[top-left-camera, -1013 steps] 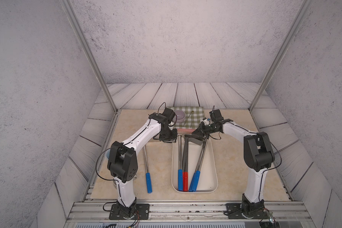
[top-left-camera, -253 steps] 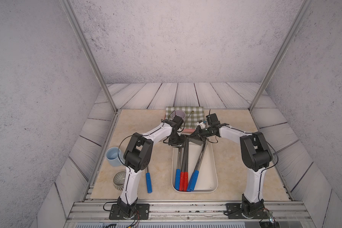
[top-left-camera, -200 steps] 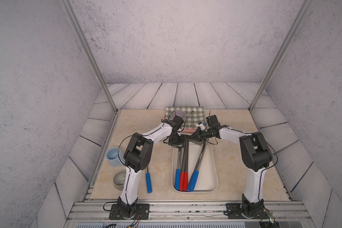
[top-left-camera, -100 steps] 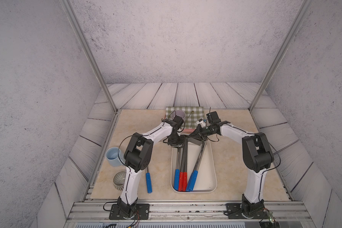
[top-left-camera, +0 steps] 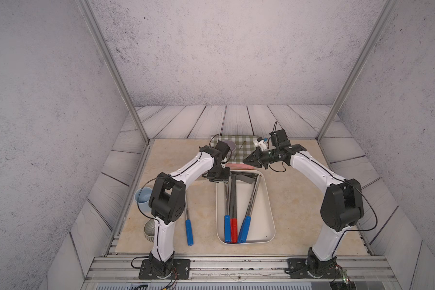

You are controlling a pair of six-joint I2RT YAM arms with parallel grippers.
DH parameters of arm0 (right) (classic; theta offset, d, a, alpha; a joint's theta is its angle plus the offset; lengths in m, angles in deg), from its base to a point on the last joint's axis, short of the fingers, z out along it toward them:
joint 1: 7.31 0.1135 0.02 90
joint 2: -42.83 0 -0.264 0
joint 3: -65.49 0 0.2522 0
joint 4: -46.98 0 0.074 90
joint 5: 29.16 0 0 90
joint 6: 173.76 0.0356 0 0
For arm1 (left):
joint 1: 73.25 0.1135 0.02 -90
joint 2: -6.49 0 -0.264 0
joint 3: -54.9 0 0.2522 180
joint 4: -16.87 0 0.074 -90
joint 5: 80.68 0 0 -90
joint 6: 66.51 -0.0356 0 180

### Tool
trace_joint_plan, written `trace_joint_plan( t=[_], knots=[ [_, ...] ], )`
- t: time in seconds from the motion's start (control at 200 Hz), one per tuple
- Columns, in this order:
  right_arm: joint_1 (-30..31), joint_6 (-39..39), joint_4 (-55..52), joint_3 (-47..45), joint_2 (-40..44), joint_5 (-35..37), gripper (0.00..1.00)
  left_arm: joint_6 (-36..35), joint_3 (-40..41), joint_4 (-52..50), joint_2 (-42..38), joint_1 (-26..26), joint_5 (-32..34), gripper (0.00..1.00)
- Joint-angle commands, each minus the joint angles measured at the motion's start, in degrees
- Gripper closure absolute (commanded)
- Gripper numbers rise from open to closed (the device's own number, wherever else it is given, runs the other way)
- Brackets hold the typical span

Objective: Put the small hoe into the storage box
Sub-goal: Adjust the hoe at the center of the board.

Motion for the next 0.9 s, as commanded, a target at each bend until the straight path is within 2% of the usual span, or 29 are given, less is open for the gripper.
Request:
trace_joint_plan(
  t=[0.0,0.24,0.555,0.891],
  knots=[
    [-0.25,-2.64,-4.16,-0.25,2.55,2.13,0.86,-1.2,-0.93,-1.99,-4.26,0.32,2.21,0.47],
    [-0.43,-4.83,-6.78,-3.12,5.91,4.34,0.84,-0.56,4.37,-1.51,-13.8,2.39,5.79,0.47],
    [-1.27,-9.23,-12.52,-6.44,11.7,7.93,0.79,0.72,22.51,5.95,-29.85,11.97,6.03,0.45],
    [-3.19,-11.55,-14.45,-12.77,17.11,8.76,0.76,0.89,33.87,9.79,-33.4,21.26,3.06,0.36]
  ],
)
